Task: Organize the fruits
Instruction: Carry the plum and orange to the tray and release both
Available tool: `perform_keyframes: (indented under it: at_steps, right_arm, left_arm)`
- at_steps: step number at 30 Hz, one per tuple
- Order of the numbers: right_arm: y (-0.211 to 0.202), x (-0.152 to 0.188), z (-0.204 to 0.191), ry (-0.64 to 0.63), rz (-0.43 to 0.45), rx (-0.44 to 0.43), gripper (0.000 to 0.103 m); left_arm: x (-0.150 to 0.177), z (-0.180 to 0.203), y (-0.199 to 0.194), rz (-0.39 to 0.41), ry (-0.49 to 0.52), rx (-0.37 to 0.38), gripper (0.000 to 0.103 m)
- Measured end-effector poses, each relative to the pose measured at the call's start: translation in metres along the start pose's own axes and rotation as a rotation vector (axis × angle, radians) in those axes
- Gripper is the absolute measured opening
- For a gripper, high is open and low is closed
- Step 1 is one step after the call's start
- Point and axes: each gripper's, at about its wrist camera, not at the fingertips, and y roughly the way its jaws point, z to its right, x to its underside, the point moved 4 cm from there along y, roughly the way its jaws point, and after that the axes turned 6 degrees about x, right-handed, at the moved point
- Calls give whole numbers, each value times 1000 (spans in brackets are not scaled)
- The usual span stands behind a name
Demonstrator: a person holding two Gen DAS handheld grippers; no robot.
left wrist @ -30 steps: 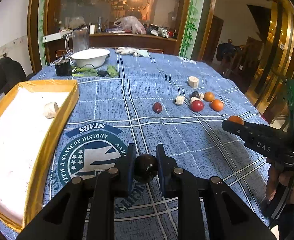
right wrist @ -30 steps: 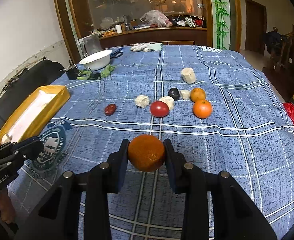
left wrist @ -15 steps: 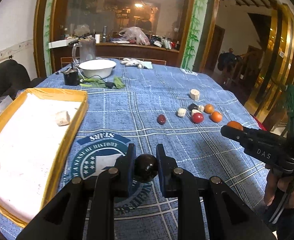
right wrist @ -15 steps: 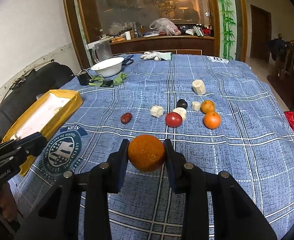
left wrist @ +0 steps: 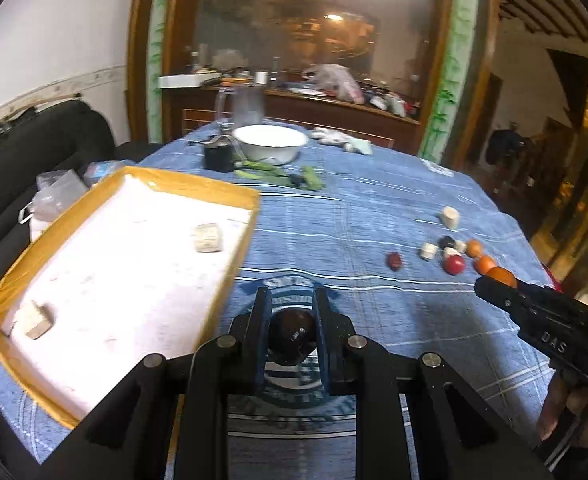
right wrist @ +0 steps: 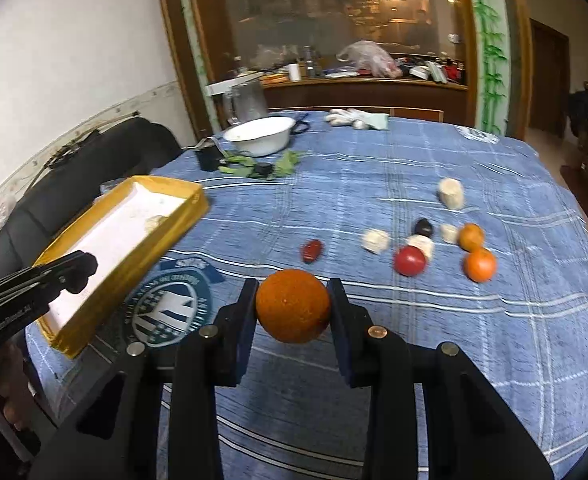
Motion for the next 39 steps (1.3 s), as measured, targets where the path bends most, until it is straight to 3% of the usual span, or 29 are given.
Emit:
perform_keyframes:
  at_steps: [19,27,39]
  right_arm:
    - [44,-46,-131,-165,0,-208,37]
    - [77,-55,-184,-225,-29,-261,37]
    - [128,-36,-223,-300,-133,-271,37]
  left_arm:
    - [-11,-101,-7,-24,-168,-287,19]
    - [-15,-141,-1,-43,-241,-358,19]
    - [-19,-180,12,-78,-303,-429,19]
